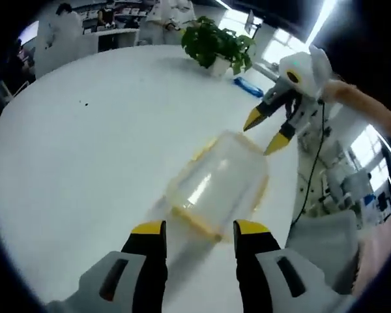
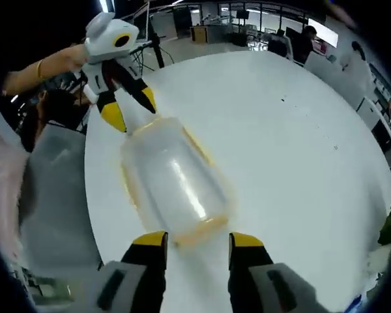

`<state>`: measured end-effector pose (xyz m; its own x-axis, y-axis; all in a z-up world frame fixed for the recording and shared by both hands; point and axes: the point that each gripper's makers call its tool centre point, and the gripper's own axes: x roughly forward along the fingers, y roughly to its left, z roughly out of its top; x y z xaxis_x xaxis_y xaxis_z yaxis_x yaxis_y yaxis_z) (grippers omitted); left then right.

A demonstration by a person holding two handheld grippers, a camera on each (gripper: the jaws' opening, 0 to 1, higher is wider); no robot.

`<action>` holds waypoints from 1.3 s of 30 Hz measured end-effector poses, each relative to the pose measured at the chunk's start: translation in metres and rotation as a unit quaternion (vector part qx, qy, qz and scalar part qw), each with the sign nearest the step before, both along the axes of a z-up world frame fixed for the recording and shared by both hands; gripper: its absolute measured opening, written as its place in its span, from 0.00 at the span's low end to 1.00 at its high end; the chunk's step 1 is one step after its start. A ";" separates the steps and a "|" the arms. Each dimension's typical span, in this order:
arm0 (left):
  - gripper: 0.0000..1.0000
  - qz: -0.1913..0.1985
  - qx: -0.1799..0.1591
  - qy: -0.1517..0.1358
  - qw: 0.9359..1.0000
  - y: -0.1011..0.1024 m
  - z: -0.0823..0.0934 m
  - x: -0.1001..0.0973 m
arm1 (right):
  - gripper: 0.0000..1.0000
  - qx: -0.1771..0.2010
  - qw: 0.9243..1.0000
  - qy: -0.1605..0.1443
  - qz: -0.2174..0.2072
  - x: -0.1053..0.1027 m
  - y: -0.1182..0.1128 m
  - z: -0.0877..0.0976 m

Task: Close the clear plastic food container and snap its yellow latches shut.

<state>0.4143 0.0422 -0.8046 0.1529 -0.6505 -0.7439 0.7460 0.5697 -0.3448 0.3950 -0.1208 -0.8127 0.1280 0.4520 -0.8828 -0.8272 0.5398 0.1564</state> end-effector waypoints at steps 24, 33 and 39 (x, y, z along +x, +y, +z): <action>0.32 0.046 -0.027 0.027 0.998 -0.010 -0.017 -0.005 | 0.34 0.017 0.996 0.062 -0.064 -0.001 0.009 -0.008; 0.31 0.043 -0.020 0.030 0.998 -0.014 -0.017 -0.005 | 0.33 0.054 0.992 0.073 -0.092 -0.001 0.010 -0.010; 0.30 0.041 -0.022 0.038 0.998 -0.014 -0.018 -0.004 | 0.31 0.036 0.991 0.083 -0.094 -0.001 0.012 -0.009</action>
<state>0.4098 0.0284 -0.8226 0.1510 -0.6697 -0.7271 0.6681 0.6113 -0.4243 0.3944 -0.1087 -0.8222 0.0720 0.4969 -0.8648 -0.6721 0.6648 0.3261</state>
